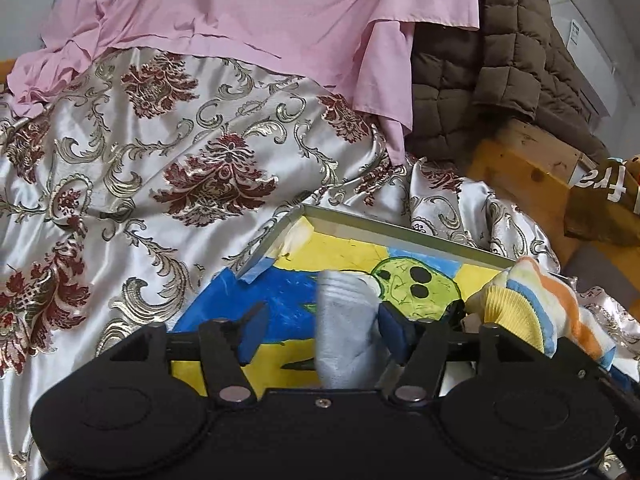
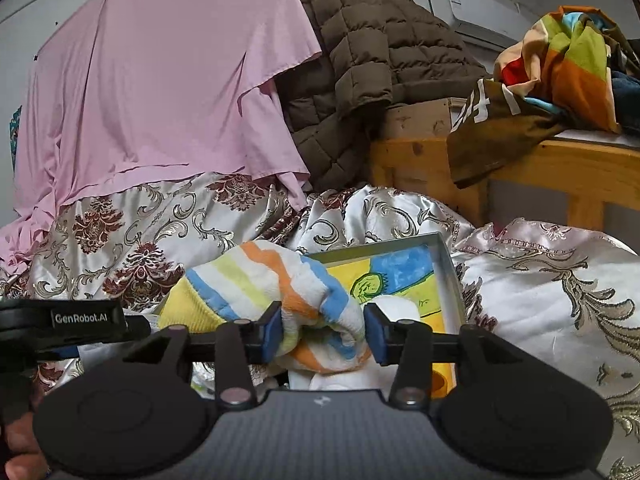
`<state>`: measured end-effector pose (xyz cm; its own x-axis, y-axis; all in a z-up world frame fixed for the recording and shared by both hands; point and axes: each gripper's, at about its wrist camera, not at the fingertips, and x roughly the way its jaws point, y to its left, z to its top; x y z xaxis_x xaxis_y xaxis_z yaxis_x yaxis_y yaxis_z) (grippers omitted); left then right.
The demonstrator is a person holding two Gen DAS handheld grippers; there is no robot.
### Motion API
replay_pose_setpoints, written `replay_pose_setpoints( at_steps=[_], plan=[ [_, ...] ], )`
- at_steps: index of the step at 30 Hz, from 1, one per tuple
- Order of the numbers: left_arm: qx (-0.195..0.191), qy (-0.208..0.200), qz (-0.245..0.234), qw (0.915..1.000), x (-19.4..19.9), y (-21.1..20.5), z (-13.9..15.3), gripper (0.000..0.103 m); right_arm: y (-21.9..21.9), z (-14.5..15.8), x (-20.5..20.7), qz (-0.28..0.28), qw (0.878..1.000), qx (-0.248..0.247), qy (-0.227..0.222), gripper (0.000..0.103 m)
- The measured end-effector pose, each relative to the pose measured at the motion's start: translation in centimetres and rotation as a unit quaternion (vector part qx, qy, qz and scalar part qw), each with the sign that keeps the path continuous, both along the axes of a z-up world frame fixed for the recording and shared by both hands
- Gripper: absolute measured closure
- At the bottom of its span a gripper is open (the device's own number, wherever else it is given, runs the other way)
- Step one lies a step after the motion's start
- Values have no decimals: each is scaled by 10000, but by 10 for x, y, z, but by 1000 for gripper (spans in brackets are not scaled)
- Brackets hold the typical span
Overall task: Organize soft objects
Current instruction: 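Open the left tool to drop the mask into the tray while the right tool releases the towel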
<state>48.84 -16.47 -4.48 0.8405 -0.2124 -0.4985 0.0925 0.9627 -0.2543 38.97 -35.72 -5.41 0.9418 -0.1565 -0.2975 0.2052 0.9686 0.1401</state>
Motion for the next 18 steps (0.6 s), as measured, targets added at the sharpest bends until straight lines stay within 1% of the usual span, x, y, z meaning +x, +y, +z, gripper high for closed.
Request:
replay_pose_setpoints(
  at_steps=[2, 4, 5, 8, 10, 18],
  plan=[
    [23, -72, 22, 10000, -4, -1, 0, 33, -1, 1, -1, 9, 10000, -2, -11, 47],
    [83, -129, 42, 9999, -8, -3, 2, 27, -1, 3, -3, 10, 10000, -13, -20, 43],
    [116, -157, 52, 9998, -10, -4, 2, 25, -1, 3, -4, 10, 10000, -17, -23, 42],
    [207, -220, 44, 9995, -15, -7, 4, 24, 0, 6, -7, 32, 10000, -34, -52, 39],
    [251, -271, 36, 9993, -18, -8, 6, 23, 2, 9, -10, 33, 9999, -67, -95, 34],
    [345, -496, 18, 9982, -36, -11, 17, 19, 4, 20, -26, 45, 9998, -63, -188, 26]
  ],
)
